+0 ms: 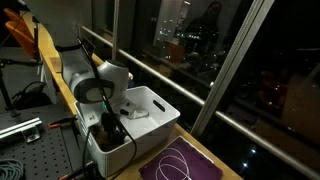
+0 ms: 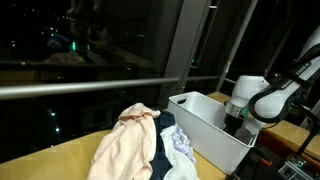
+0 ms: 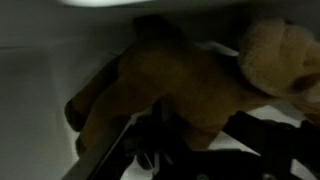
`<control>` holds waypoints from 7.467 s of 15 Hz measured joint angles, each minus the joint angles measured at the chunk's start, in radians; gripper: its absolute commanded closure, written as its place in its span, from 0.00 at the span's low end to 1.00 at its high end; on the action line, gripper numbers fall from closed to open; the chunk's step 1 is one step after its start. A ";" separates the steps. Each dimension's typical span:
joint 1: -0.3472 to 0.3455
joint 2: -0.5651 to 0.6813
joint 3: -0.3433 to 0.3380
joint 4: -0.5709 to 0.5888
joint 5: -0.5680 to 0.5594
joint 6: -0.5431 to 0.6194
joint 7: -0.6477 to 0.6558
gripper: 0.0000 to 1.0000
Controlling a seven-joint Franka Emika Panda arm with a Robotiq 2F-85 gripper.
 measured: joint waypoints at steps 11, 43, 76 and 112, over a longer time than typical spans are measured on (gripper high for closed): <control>-0.005 -0.097 0.015 0.035 0.062 -0.086 -0.039 0.98; 0.287 0.028 0.227 0.876 -0.088 -0.773 0.045 0.05; 0.229 0.026 0.187 0.895 -0.027 -0.813 -0.040 0.00; 0.094 0.145 0.055 0.675 -0.091 -0.587 -0.125 0.00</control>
